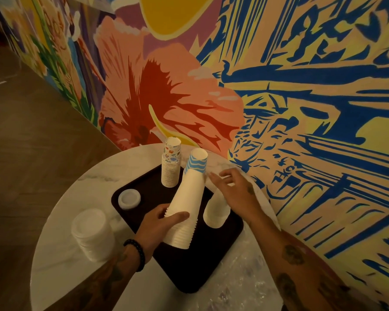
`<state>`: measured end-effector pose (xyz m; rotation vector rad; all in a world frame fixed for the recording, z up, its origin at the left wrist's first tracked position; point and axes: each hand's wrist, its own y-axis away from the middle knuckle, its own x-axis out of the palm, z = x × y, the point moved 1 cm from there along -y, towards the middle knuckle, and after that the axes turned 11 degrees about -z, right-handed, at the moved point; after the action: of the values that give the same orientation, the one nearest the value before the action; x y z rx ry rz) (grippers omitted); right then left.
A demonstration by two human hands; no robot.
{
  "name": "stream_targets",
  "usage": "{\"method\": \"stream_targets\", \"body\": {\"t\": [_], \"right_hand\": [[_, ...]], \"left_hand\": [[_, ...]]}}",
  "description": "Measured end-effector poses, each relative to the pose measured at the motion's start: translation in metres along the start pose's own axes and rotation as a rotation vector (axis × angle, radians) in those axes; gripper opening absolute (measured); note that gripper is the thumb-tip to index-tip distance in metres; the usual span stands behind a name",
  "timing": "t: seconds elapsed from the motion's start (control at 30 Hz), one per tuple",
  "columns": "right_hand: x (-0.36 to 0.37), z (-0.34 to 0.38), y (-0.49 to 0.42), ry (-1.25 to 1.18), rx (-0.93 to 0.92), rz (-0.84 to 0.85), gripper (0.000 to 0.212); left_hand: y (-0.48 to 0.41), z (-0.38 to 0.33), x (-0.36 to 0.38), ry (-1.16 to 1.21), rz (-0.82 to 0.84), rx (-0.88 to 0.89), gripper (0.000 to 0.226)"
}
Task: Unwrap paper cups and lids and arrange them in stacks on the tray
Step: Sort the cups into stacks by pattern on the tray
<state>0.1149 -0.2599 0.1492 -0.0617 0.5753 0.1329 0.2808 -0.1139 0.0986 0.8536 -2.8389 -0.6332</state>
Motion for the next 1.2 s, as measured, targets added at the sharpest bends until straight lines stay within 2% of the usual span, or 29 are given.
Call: {"method": "stream_targets", "body": {"t": [0.1,0.17,0.3,0.47,0.7,0.83,1.03,1.13,1.2], "right_hand": [[0.013,0.002,0.012,-0.092,0.055,0.078,0.055],[0.019,-0.001,0.016,-0.143,0.089,0.090,0.050],[0.025,-0.007,0.020,-0.172,0.164,0.041,0.059],[0.026,-0.016,0.021,-0.195,0.206,0.017,0.053],[0.015,-0.012,0.014,-0.258,0.160,0.034,0.036],[-0.004,0.003,-0.002,-0.302,0.097,-0.074,0.034],[-0.039,0.029,-0.020,-0.211,-0.124,-0.322,0.050],[-0.038,0.026,-0.023,-0.078,-0.187,-0.310,0.060],[-0.031,0.017,-0.024,0.049,-0.188,-0.260,0.067]], "left_hand": [[0.004,-0.003,0.006,-0.095,-0.016,0.097,0.037],[0.004,-0.002,0.006,-0.198,-0.026,0.168,0.045],[0.006,0.005,0.006,-0.396,-0.008,0.331,0.063],[0.008,0.009,0.008,-0.460,0.056,0.388,0.070],[0.002,0.007,0.008,-0.352,0.118,0.293,0.062],[0.002,0.008,0.006,-0.291,0.120,0.221,0.057],[-0.003,0.016,-0.006,-0.151,0.014,0.091,0.047],[-0.003,0.014,-0.007,-0.099,-0.007,0.076,0.044],[-0.002,0.011,-0.007,-0.079,0.003,0.068,0.056]]}}
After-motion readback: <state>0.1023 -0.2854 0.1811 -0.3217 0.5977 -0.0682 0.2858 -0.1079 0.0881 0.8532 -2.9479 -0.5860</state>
